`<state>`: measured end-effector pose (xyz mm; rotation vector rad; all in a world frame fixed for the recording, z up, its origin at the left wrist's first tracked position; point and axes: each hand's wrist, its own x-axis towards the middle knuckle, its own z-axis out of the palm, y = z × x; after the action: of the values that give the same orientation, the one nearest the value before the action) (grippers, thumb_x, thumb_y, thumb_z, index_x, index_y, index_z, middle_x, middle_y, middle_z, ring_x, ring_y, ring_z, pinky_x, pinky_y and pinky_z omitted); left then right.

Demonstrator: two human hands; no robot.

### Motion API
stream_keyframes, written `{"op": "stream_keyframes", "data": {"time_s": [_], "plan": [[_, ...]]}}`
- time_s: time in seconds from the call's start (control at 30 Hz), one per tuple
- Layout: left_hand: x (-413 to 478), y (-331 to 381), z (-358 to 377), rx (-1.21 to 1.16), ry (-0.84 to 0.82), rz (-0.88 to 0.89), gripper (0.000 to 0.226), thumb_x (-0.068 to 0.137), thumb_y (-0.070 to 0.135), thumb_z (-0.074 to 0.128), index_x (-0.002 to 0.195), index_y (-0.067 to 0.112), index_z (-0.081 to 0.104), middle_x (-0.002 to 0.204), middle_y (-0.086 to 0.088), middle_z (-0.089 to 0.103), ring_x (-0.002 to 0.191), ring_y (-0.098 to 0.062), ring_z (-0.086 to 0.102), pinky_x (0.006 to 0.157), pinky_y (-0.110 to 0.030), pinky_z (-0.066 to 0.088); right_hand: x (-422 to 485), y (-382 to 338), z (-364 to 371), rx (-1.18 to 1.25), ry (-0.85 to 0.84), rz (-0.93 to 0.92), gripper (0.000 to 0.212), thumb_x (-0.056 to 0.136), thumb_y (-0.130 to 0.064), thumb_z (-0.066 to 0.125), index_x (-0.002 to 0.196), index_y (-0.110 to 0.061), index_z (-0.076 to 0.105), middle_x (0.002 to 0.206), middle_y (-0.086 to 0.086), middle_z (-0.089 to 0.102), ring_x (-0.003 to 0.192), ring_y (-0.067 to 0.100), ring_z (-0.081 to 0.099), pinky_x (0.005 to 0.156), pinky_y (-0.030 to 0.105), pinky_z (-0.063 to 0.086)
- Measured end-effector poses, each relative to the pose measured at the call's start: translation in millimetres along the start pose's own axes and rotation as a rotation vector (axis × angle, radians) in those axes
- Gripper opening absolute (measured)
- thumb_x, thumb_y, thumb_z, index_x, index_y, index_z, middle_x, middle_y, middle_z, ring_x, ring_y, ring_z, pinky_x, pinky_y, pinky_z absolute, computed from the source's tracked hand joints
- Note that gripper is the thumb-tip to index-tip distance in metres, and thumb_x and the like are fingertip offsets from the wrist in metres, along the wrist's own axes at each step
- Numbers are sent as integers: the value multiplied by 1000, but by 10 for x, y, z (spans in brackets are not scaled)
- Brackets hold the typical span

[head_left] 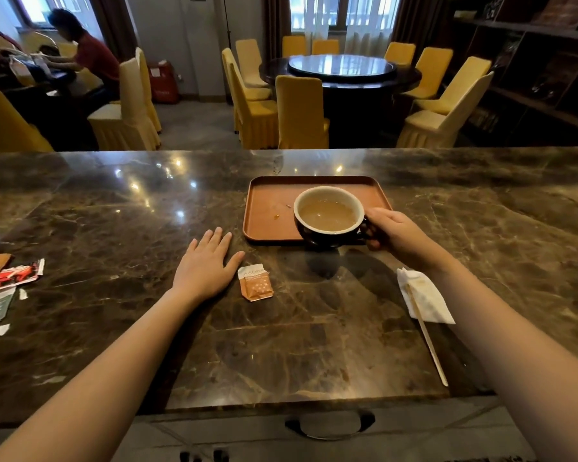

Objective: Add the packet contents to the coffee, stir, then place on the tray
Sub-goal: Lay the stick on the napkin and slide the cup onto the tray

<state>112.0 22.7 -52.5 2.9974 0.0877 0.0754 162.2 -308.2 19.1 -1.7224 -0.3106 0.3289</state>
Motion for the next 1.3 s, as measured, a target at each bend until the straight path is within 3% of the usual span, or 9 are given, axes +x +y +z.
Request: {"op": "stream_keyframes", "data": {"time_s": [0.23, 0.4, 0.77, 0.97, 1.13, 1.3], "plan": [[12, -33, 76, 9, 22, -11, 72, 83, 65, 12, 143, 25, 11, 155, -1, 9, 142, -16, 5, 113, -38, 3, 454, -135, -24, 35, -27, -39, 34, 96, -29, 42, 106, -1, 55, 71, 6, 38, 56, 13, 33, 49, 20, 31], [1, -38, 99, -5, 57, -21, 73, 81, 67, 10, 143, 27, 11, 155, 2, 9, 142, -12, 3, 112, -34, 0, 726, -77, -73, 59, -57, -21, 27, 97, -28, 40, 82, -8, 51, 67, 4, 38, 55, 13, 33, 50, 21, 30], [-25, -28, 79, 3, 72, -22, 71, 83, 65, 12, 143, 28, 9, 155, 5, 6, 141, -9, 0, 110, -30, -3, 1104, 152, -219, 9, -39, 17, 30, 95, -32, 42, 75, -13, 52, 64, 2, 43, 52, 12, 38, 46, 19, 34], [-29, -37, 80, 8, 66, -28, 72, 81, 67, 9, 142, 29, 7, 155, 6, 4, 140, -7, -2, 111, -30, -4, 1134, 207, -241, -26, -73, 31, 31, 93, -38, 45, 78, -14, 56, 65, 4, 47, 52, 12, 43, 51, 27, 37], [-18, -47, 86, 2, 60, -27, 72, 81, 68, 9, 142, 30, 6, 154, 7, 3, 134, -2, -8, 110, -29, -6, 1180, 241, -268, -66, -75, 35, 48, 95, -37, 41, 108, 8, 51, 82, 12, 48, 64, 19, 45, 56, 25, 38], [-24, -45, 81, 0, 56, -30, 70, 83, 66, 13, 142, 30, 5, 154, 7, 2, 132, -1, -11, 110, -29, -7, 1186, 248, -297, -62, -94, 70, 39, 93, -41, 42, 96, -5, 57, 75, 6, 48, 56, 10, 45, 49, 18, 38]]}}
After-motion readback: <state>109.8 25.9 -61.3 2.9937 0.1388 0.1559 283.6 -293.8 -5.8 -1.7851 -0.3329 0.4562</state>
